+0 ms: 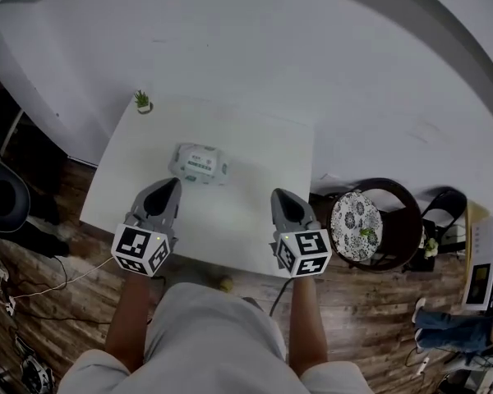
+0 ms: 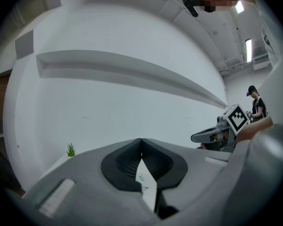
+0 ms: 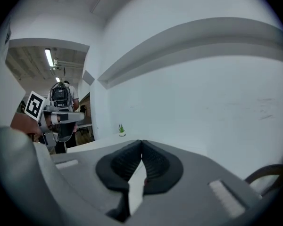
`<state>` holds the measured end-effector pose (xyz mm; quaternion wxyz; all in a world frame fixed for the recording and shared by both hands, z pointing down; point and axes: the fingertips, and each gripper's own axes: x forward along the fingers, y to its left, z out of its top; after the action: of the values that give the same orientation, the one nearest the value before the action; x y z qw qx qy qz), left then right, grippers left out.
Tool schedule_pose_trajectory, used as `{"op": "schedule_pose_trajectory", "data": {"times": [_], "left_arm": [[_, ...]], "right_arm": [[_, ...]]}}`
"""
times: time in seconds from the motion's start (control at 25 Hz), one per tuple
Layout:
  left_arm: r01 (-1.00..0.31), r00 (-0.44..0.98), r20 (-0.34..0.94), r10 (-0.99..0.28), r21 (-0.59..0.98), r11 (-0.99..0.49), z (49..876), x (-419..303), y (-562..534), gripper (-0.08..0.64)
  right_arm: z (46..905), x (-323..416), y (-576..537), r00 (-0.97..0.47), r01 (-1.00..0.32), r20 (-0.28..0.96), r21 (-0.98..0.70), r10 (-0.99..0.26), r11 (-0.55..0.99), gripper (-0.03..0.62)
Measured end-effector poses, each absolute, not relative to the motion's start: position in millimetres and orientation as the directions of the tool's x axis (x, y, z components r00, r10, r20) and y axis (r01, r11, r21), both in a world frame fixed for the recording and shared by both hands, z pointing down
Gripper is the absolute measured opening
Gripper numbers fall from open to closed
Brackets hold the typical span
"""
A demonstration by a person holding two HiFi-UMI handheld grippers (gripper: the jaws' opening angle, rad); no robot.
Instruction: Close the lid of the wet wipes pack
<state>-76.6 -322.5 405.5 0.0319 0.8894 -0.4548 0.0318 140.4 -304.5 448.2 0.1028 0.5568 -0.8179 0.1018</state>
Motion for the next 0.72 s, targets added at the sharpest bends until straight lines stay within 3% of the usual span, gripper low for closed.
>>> {"op": "schedule_pose_trajectory", "data": {"times": [0.72], "left_arm": [[-0.822, 0.567, 0.016, -0.824, -0.054, -0.566, 366, -85, -291, 0.006]], "right_arm": [[416, 177, -260, -0.272, -0.962, 0.163, -0.022, -0.949, 0.272, 0.003]]}}
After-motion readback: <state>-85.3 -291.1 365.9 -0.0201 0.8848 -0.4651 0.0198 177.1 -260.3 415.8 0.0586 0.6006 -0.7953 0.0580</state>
